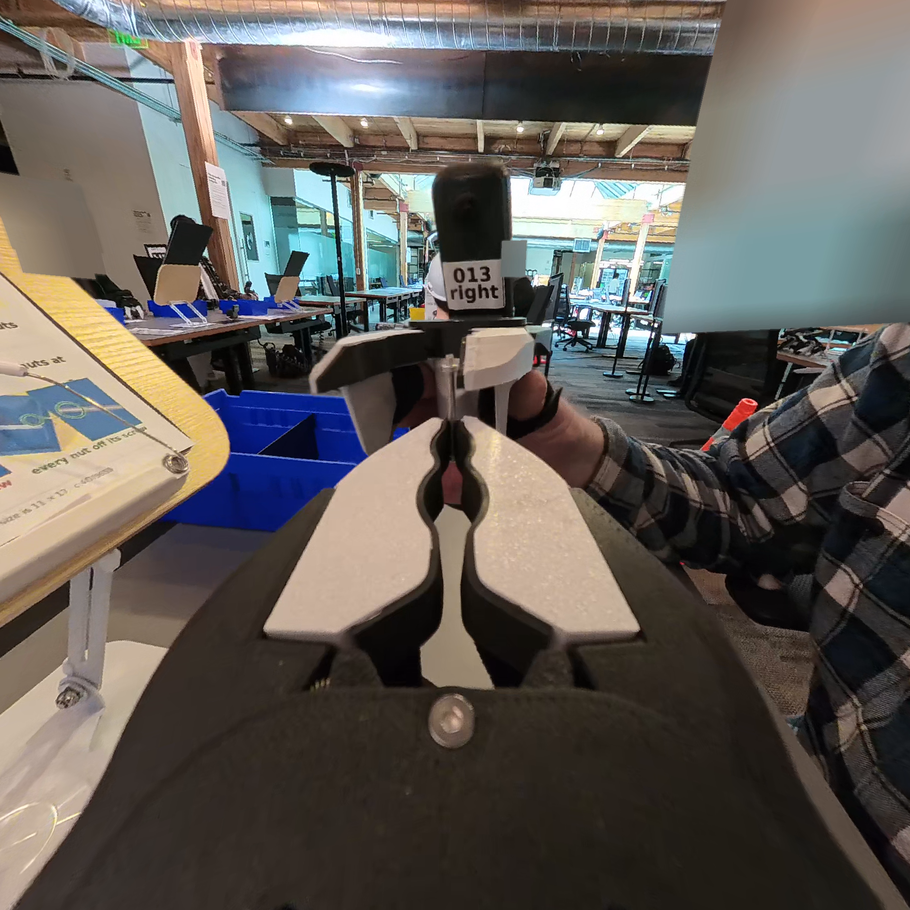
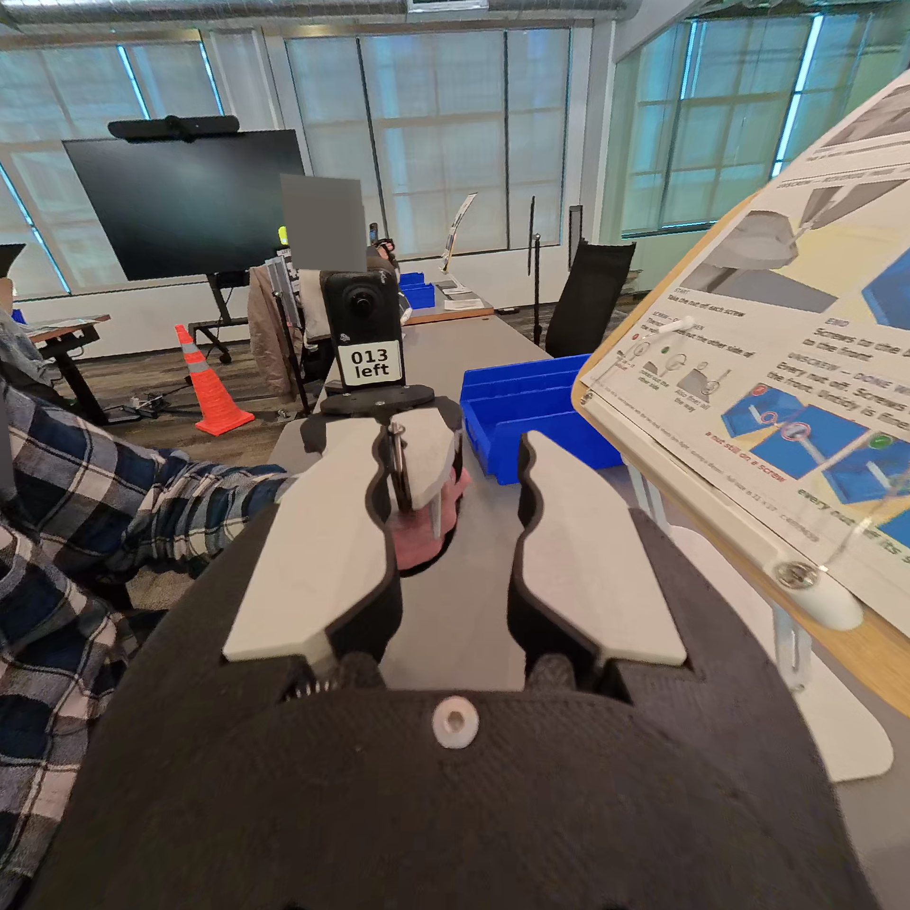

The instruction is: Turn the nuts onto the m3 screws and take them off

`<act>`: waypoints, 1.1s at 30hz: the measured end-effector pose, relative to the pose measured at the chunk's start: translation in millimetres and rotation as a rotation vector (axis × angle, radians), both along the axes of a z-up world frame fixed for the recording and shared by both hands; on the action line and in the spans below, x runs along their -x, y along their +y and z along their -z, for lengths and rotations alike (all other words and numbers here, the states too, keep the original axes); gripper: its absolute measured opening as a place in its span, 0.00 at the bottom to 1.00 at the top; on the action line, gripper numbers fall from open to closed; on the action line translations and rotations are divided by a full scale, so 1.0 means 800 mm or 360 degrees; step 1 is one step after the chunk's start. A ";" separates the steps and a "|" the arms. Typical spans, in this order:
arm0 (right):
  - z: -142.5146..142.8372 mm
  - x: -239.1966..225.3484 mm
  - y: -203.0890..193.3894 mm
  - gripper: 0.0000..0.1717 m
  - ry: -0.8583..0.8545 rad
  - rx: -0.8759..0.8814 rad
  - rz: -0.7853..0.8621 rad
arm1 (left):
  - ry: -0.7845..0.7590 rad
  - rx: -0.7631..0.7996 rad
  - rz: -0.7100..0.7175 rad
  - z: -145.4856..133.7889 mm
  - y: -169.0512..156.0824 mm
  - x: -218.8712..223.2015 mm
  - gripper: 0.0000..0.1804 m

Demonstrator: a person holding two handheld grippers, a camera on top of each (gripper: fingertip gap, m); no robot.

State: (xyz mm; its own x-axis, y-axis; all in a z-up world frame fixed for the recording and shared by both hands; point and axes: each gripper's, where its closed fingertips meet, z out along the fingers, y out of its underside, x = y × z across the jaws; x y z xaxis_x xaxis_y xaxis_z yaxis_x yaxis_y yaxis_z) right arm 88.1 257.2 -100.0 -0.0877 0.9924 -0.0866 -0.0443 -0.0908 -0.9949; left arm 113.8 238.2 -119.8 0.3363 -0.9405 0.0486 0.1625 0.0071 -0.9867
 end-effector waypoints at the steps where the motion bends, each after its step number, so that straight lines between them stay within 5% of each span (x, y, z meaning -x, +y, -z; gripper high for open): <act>1: 0.001 -0.007 0.006 0.29 0.0001 0.0007 0.0030 | -0.0013 -0.0001 0.0015 -0.001 -0.001 0.002 0.01; 12: -0.003 0.010 -0.014 0.29 -0.0007 -0.0034 -0.0063 | 0.0021 0.0015 0.0028 0.008 -0.002 -0.007 0.01; 23: 0.002 -0.022 0.019 0.27 0.0007 0.0026 0.0068 | -0.0004 0.0007 0.0015 0.004 -0.002 0.000 0.01; 33: 0.000 0.013 -0.014 0.28 -0.0016 -0.0039 -0.0085 | 0.0012 0.0004 0.0033 0.006 -0.005 -0.008 0.01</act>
